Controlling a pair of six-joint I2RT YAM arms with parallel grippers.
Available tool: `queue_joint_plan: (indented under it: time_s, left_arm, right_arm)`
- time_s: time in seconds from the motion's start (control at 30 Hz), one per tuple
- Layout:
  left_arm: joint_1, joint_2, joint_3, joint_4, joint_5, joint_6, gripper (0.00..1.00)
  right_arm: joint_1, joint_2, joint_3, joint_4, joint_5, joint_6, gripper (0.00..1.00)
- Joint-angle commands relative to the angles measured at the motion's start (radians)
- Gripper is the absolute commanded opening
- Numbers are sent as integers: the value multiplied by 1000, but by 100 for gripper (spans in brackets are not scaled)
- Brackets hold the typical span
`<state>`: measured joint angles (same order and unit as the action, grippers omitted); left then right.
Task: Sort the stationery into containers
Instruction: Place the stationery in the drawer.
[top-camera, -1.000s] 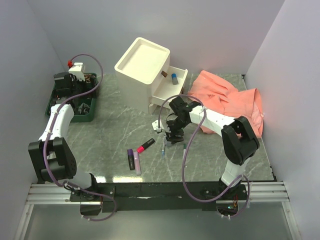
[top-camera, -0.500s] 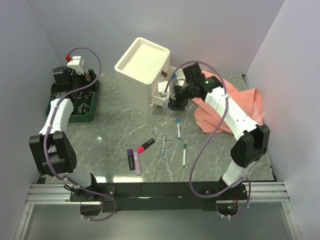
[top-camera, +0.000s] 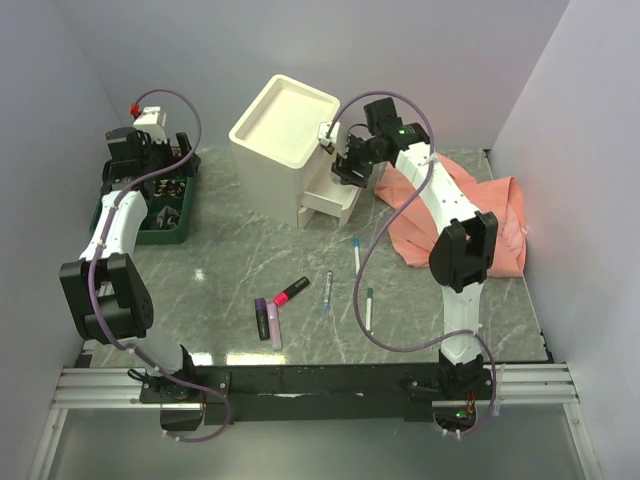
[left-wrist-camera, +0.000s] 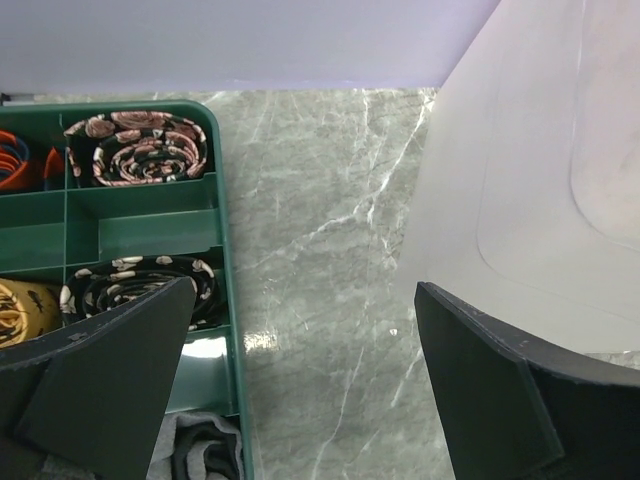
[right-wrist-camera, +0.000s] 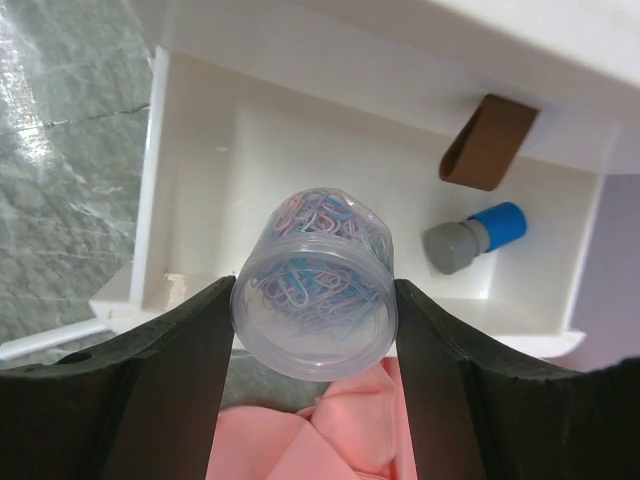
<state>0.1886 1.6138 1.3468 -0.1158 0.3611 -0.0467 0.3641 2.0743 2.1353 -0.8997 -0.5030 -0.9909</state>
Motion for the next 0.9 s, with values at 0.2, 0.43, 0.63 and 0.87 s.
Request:
queue_joint_plan:
  time_s: [0.2, 0.43, 0.63, 0.87]
  left_arm:
    - [5, 27, 52, 36, 35, -16, 100]
    - [5, 72, 95, 70, 81, -57, 99]
    - [5, 170, 199, 100, 81, -88, 99]
    - [2, 282, 301, 160, 151, -191, 99]
  right_arm:
    - [4, 78, 89, 151, 60, 153, 79]
    - [3, 34, 69, 260, 69, 290, 99]
    - [-95, -112, -106, 467, 37, 697, 32]
    - [-195, -169, -313, 479, 30, 896, 0]
